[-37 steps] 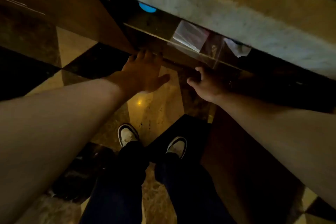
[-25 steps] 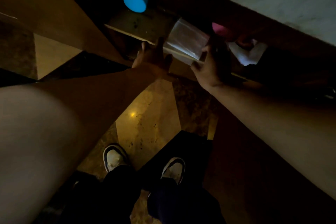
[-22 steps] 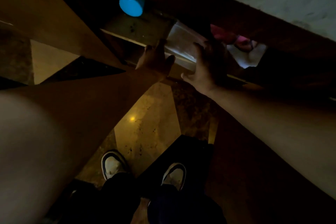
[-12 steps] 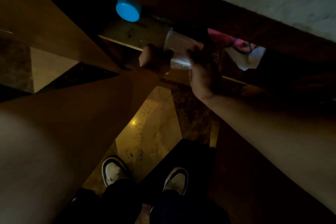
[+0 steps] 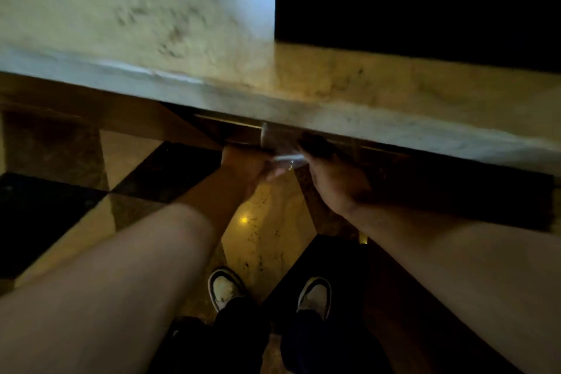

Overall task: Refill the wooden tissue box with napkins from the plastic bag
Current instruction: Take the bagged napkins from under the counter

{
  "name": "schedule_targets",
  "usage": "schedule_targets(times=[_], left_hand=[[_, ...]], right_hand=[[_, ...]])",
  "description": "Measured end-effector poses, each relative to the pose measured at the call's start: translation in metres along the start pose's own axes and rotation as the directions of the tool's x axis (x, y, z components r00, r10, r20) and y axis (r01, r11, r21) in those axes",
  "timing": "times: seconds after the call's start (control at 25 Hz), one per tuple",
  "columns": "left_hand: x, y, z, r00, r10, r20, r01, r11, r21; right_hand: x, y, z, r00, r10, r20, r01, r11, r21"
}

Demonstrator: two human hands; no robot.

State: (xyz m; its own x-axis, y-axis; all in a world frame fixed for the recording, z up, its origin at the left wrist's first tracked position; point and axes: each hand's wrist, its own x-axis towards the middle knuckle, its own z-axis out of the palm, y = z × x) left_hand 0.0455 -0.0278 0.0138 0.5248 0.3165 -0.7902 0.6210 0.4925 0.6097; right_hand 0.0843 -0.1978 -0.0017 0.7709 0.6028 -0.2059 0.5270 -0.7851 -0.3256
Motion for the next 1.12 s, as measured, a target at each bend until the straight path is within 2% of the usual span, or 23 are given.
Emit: schedule_targets(times=[0.12,0.2,0.32,0.4,0.52,0.8,1.12], left_hand=[[-0.041,-0.001,-0.014,0.995,-0.103,0.007,0.103,0.994,0.036],[-0.077,0.000,-0.021,0.991,-0.133,-0.020,0.133,0.990,0.035],[-0.129,0.006,-0.031,0.983,-0.179,-0.050,0.179,0.984,-0.013],[-0.168,0.012,-0.039,0.979,-0.189,-0.071,0.187,0.982,-0.033],[-0.232,0.019,-0.045,0.975,-0.188,-0.116,0.186,0.982,-0.024],[-0.324,0.053,-0.033,0.994,-0.093,-0.062,0.082,0.983,-0.162],[-0.355,0.087,0.011,0.996,-0.067,0.065,0.078,0.979,-0.190]], right_hand=[[-0.036,-0.031,-0.045,0.997,-0.060,0.049,0.062,0.997,-0.044],[-0.055,-0.046,-0.066,0.987,-0.113,0.118,0.129,0.981,-0.144],[-0.086,-0.057,-0.087,0.969,-0.134,0.207,0.151,0.986,-0.071],[-0.114,-0.070,-0.103,0.957,-0.212,0.198,0.229,0.971,-0.069],[-0.152,-0.093,-0.135,0.952,-0.299,0.071,0.303,0.951,-0.064],[-0.186,-0.103,-0.208,0.914,-0.388,-0.117,0.387,0.922,-0.024],[-0.192,-0.073,-0.276,0.883,-0.423,-0.203,0.411,0.906,-0.101]])
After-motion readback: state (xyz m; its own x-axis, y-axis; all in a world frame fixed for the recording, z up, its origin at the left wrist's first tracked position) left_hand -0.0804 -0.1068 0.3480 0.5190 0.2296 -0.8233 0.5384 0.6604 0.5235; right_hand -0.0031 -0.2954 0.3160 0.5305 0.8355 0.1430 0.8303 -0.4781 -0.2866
